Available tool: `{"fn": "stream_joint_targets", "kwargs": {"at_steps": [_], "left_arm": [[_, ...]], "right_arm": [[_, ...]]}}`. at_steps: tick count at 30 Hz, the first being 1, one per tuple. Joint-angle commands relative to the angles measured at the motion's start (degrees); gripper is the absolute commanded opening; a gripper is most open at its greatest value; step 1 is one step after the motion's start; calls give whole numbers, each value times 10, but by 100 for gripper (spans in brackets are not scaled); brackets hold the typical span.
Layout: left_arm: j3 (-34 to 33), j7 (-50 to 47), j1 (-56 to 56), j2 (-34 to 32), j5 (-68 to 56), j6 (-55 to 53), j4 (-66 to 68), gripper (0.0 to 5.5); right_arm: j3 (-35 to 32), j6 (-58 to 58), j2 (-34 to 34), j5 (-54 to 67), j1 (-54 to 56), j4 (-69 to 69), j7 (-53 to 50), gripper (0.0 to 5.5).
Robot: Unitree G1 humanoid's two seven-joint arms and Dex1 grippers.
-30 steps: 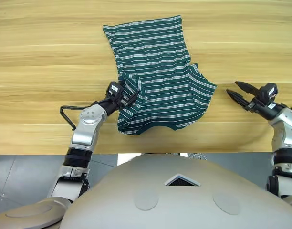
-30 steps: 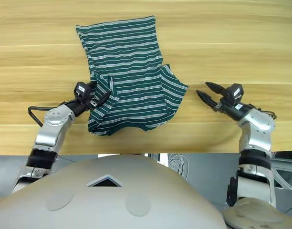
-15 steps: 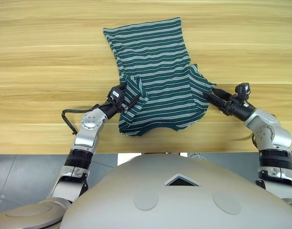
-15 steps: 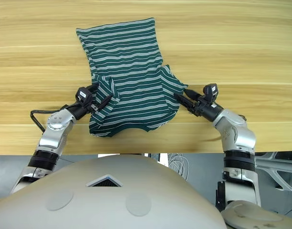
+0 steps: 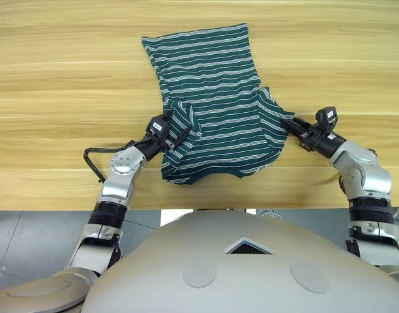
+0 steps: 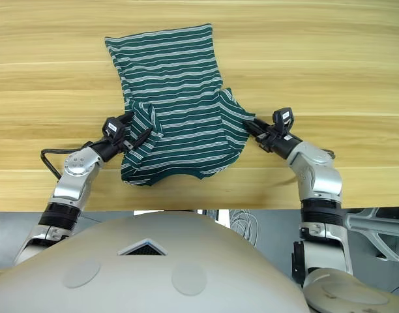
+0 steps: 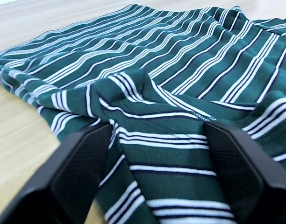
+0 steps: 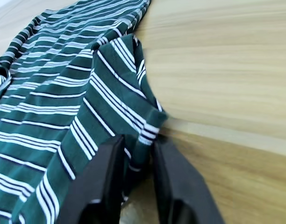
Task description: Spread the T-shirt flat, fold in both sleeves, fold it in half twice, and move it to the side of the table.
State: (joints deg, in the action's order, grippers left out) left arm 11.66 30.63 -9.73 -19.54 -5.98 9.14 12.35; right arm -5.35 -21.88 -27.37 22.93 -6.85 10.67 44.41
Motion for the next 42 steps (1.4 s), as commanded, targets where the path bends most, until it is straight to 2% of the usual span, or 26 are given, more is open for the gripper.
{"fn": "stream_joint_targets", "kwargs": {"at_steps": [1, 3, 11, 15, 23, 31, 42], "left_arm": [[1, -7, -4, -5, 26, -20, 23, 351], [1, -7, -2, -4, 26, -19, 27, 351], [4, -6, 9, 2, 26, -12, 41, 351], [4, -7, 13, 4, 28, -9, 44, 351], [9, -9, 19, 9, 32, -4, 49, 351], [15, -10, 29, 15, 52, 2, 63, 351], [-44, 19, 4, -40, 8, 44, -37, 351]], "right_arm": [[0, 12, -1, -19, 6, -1, -14, 30], [1, 28, 2, -24, 6, -10, -13, 2], [10, 68, 3, -31, -9, -89, 5, 2], [51, 88, -7, -46, -42, -160, 33, 2], [150, 71, 9, -115, -36, -189, -2, 2], [178, 85, 0, -161, -24, -153, -7, 2], [133, 100, -70, -42, -56, -256, 137, 192]]}}
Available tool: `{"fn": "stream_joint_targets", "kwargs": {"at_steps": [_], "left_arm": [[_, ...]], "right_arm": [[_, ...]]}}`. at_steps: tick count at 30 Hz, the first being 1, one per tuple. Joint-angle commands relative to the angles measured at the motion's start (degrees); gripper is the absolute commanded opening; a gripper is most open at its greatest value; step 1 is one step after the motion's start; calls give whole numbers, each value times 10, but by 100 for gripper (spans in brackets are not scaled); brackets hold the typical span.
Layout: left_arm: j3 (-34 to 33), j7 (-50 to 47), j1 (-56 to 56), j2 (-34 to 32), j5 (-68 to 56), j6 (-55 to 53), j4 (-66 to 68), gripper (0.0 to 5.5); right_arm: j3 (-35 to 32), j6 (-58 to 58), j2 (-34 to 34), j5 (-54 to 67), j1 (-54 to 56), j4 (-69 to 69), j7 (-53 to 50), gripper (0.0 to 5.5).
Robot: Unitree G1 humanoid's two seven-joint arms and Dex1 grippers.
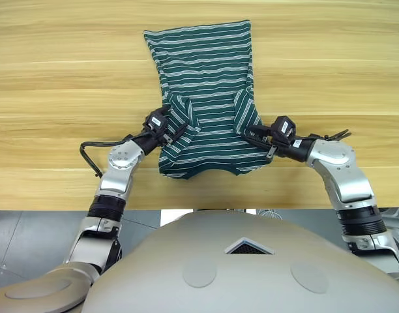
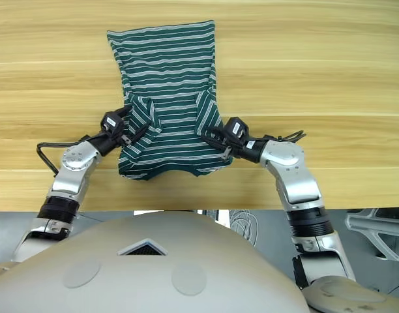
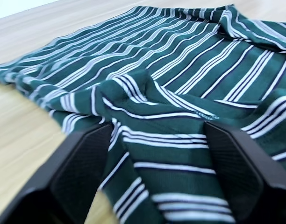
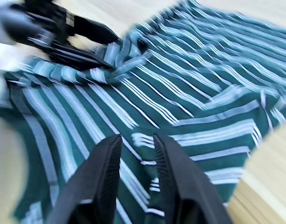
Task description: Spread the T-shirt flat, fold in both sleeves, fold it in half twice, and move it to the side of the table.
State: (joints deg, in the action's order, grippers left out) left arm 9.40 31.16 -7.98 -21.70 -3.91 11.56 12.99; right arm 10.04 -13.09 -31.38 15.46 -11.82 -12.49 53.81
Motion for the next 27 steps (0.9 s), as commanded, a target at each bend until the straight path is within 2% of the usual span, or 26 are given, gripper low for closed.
{"fn": "stream_joint_targets", "kwargs": {"at_steps": [1, 4, 8, 9, 10, 13, 15, 16, 19, 21, 24, 27], "left_arm": [[-30, 17, -16, -19, -21, 29, -54, 351], [-62, 23, -16, -14, -56, 57, -77, 351], [-98, 54, -23, -31, -92, 98, -85, 351], [-102, 61, -32, -46, -81, 111, -84, 351], [-108, 68, -50, -73, -55, 132, -77, 351], [-153, 91, -132, -158, -1, 212, -50, 396], [-182, 92, -187, -194, 20, 259, -26, 429], [-187, 92, -203, -203, 27, 270, -18, 429], [-175, 101, -228, -222, 45, 282, 0, 429], [-170, 107, -240, -231, 52, 284, 6, 429], [-162, 120, -249, -238, 46, 283, 4, 429], [-148, 134, -249, -238, 32, 278, -11, 432]], "right_arm": [[-29, 23, -36, 37, -4, -18, 51, 213], [-70, 71, -38, 44, 28, 39, 62, 264], [-97, 335, -52, -49, 115, 263, 48, 264], [-95, 382, -61, -65, 135, 319, 53, 264], [-88, 418, -76, -86, 150, 370, 59, 286], [-50, 549, -103, -193, 197, 503, 19, 337], [-26, 625, -102, -216, 219, 573, 29, 373], [-19, 654, -101, -216, 224, 600, 40, 373], [-2, 684, -102, -186, 234, 664, 103, 373], [6, 671, -95, -148, 234, 684, 181, 373], [14, 606, -83, -62, 221, 667, 331, 373], [34, 557, -80, -30, 224, 664, 386, 405]]}}
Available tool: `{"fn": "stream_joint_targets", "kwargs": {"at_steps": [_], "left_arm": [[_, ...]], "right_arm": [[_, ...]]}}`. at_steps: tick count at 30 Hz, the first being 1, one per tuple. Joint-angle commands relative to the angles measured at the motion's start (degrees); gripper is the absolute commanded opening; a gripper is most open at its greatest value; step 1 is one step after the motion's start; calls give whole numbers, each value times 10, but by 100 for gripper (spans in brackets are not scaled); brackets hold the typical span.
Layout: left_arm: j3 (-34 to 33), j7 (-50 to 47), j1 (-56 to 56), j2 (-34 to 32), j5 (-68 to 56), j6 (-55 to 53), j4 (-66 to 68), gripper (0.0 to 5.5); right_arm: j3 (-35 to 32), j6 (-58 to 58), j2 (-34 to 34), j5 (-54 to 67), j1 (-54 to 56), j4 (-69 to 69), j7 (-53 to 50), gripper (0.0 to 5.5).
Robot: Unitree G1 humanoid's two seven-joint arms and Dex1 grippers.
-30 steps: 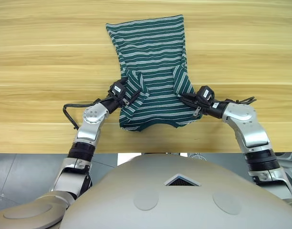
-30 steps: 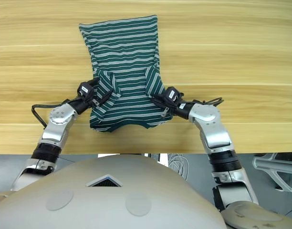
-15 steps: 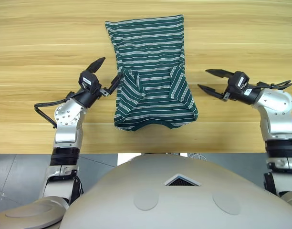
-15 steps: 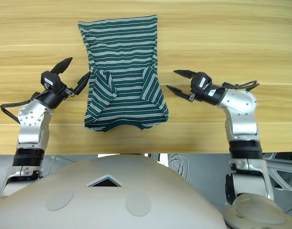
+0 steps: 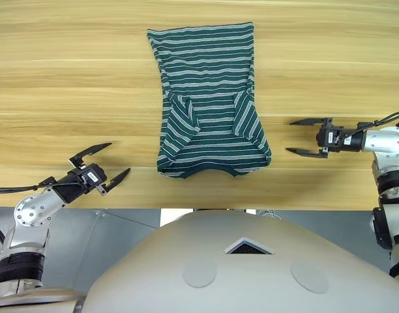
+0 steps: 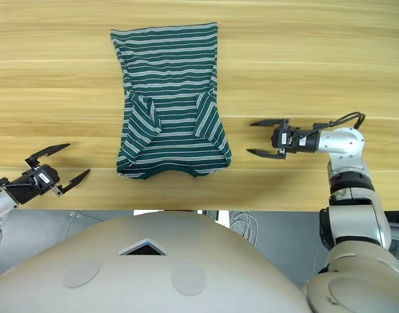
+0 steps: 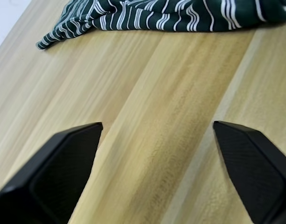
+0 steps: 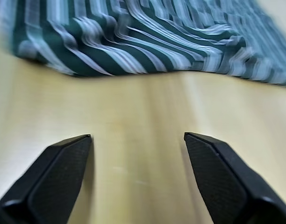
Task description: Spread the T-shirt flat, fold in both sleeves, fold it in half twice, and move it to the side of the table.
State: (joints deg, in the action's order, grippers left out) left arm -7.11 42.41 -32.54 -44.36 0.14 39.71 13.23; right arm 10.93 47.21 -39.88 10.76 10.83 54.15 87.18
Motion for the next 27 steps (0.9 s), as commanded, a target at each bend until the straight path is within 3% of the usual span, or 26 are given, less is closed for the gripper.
{"fn": "stream_joint_targets", "kwargs": {"at_steps": [1, 10, 20, 27], "left_arm": [[22, 23, 4, -11, -5, -7, -15, 432], [59, 27, 51, -12, 17, -22, -30, 432], [88, 34, 85, -18, 19, -32, -31, 432], [111, 31, 119, -17, 50, -36, -19, 432]], "right_arm": [[26, -41, 11, 13, 1, 3, 52, 420], [17, 39, 86, -39, 34, 30, -46, 440], [49, 87, 112, -110, 57, 45, -128, 440], [63, 52, 110, -109, 67, 58, -113, 316]]}}
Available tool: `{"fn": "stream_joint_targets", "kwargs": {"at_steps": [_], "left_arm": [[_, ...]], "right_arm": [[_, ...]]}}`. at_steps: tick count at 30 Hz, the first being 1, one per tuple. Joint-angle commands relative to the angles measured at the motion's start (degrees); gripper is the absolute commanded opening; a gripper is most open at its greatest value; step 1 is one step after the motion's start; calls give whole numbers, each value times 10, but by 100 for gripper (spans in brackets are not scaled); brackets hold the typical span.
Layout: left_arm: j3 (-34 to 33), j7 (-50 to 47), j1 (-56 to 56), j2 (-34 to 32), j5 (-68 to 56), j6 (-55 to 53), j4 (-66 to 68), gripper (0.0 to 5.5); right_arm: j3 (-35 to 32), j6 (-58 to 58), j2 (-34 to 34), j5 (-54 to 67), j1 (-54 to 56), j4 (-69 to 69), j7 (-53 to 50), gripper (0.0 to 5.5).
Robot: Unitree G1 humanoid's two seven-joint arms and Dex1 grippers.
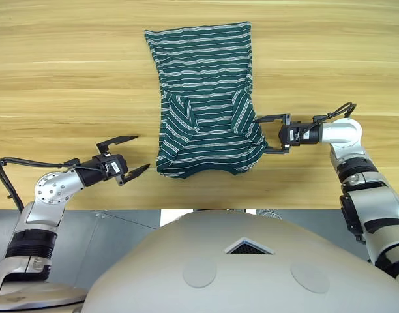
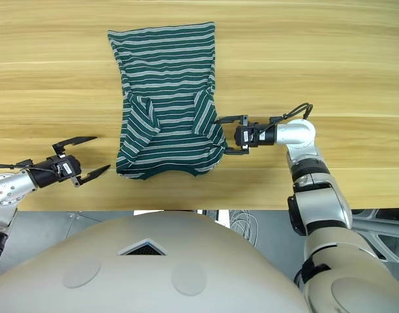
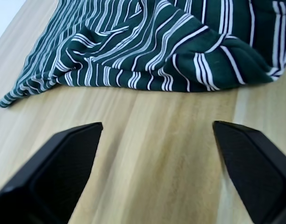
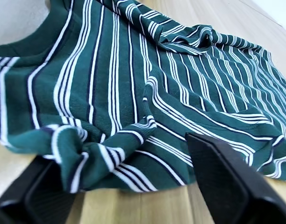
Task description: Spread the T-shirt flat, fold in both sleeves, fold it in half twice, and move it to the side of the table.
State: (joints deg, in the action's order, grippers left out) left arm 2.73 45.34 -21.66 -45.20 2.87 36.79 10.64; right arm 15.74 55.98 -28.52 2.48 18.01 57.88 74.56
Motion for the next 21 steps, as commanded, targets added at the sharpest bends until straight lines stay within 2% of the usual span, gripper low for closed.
{"fn": "stream_joint_targets", "kwargs": {"at_steps": [1, 8, 16, 21], "left_arm": [[16, 0, 14, -10, 28, -6, 8, 432], [38, -10, 39, -11, 56, 23, 10, 432], [96, -16, 105, 9, 108, 53, 49, 432], [140, -34, 172, 35, 141, 79, 125, 432]], "right_arm": [[17, -43, -4, -26, -4, 21, 18, 299], [19, -100, -7, -13, -2, 11, 57, 172], [11, -95, -5, -4, -3, 5, 58, 49], [12, -93, -2, -2, -9, 2, 63, 26]]}}
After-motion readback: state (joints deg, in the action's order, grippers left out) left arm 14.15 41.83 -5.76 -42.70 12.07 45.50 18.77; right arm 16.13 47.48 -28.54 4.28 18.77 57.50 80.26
